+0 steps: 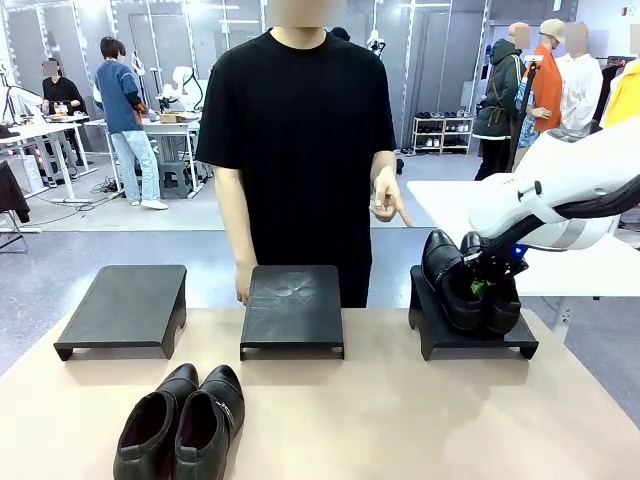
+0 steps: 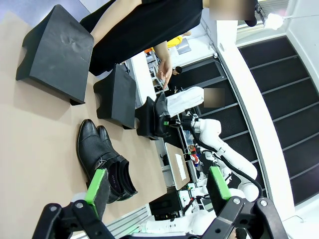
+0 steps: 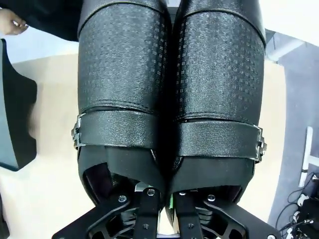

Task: Place the shoes on the stand as instructed by the person.
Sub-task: Pick up one pair of Shoes and place it on the Shoes Stand indicated by the person.

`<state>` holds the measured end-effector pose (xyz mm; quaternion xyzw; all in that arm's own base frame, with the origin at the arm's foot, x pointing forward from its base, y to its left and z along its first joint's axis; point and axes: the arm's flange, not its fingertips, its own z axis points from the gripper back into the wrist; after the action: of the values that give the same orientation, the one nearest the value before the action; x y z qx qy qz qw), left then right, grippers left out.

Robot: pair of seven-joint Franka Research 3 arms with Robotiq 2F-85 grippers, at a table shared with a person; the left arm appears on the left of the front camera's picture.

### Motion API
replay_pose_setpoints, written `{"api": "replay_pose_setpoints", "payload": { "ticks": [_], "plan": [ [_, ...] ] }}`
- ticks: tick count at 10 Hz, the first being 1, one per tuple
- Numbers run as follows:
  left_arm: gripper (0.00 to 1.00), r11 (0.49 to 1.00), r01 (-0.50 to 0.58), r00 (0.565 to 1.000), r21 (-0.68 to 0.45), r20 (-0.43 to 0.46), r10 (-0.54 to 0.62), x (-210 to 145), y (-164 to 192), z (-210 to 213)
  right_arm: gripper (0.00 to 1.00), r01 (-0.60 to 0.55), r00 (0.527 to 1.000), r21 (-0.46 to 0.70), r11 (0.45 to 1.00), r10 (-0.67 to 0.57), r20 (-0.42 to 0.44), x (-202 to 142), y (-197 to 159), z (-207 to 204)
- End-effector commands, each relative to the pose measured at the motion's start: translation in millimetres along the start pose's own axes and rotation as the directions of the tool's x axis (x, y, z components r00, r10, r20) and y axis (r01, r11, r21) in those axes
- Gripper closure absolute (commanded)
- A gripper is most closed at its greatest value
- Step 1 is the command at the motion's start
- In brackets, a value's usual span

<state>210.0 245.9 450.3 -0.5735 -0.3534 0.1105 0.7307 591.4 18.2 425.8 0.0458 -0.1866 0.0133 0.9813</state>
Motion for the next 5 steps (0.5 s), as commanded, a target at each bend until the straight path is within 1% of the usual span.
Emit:
{"api": "replay_pose_setpoints", "payload": {
  "ticks": [1, 3, 4, 5],
  "plan": [
    [0.00, 1.000, 0.020, 1.000, -0.022, 0.009, -0.020, 2.3, 0.7, 1.1, 0.93, 0.023, 0.999, -0.033, 0.999, -0.022, 0.034, 9.6, 4.3, 2.4],
    [0.00, 1.000, 0.020, 1.000, -0.022, 0.009, -0.020, 2.3, 0.7, 1.1, 0.93, 0.028, 0.999, -0.046, 0.999, -0.026, 0.037, 9.4, 4.8, -2.3],
    [0.00, 1.000, 0.020, 1.000, -0.022, 0.009, -0.020, 2.3, 0.7, 1.1, 0.93, 0.030, 0.999, -0.044, 0.999, -0.029, 0.025, 9.3, 4.8, -4.2],
    [0.00, 1.000, 0.020, 1.000, -0.022, 0.009, -0.020, 2.3, 0.7, 1.1, 0.77, 0.029, 0.999, -0.040, 0.999, -0.028, 0.026, 8.7, 5.3, -4.2]
  ]
}}
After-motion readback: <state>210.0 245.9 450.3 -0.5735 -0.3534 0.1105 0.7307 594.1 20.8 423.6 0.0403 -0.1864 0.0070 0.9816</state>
